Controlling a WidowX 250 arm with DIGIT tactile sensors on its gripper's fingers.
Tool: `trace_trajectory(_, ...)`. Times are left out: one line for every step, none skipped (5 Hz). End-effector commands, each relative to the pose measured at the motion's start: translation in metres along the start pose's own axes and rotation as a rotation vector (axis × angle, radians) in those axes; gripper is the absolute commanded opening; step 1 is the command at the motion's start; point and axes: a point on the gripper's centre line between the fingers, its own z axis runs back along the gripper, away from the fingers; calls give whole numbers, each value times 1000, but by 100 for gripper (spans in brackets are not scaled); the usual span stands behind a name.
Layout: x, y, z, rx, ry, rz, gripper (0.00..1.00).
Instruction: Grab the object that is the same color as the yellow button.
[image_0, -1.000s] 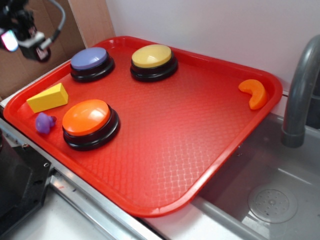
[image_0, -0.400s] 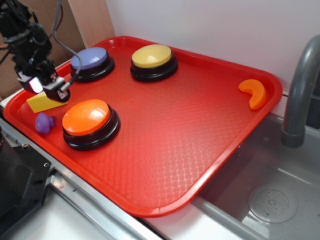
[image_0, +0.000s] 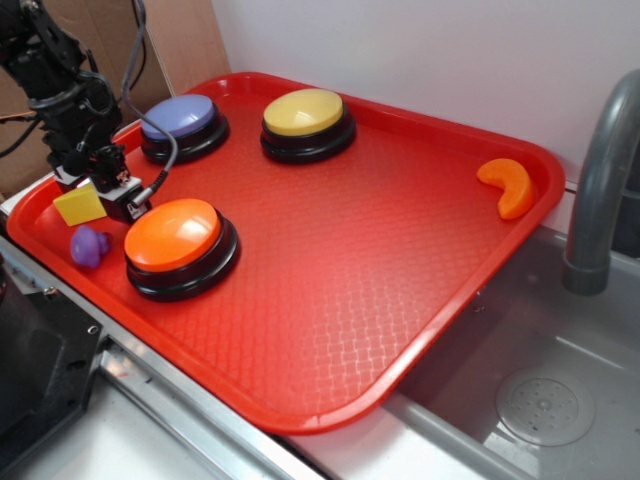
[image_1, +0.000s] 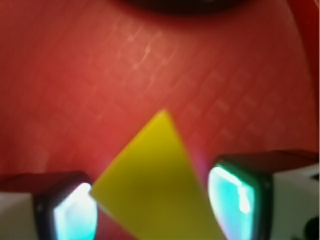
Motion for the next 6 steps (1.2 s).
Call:
trace_trajectory(13, -3, 30, 81, -52, 2, 0)
trace_trajectory(27, -22, 56, 89, -47, 36, 0)
trace_trajectory(40, -46, 87, 62, -79, 15, 0)
trace_trajectory(48, -77, 109, 7, -61, -37, 0)
trace_trajectory(46, -111, 117, -48, -81, -163, 0)
trace_trajectory(45, -137, 111, -109, -13, -354, 0)
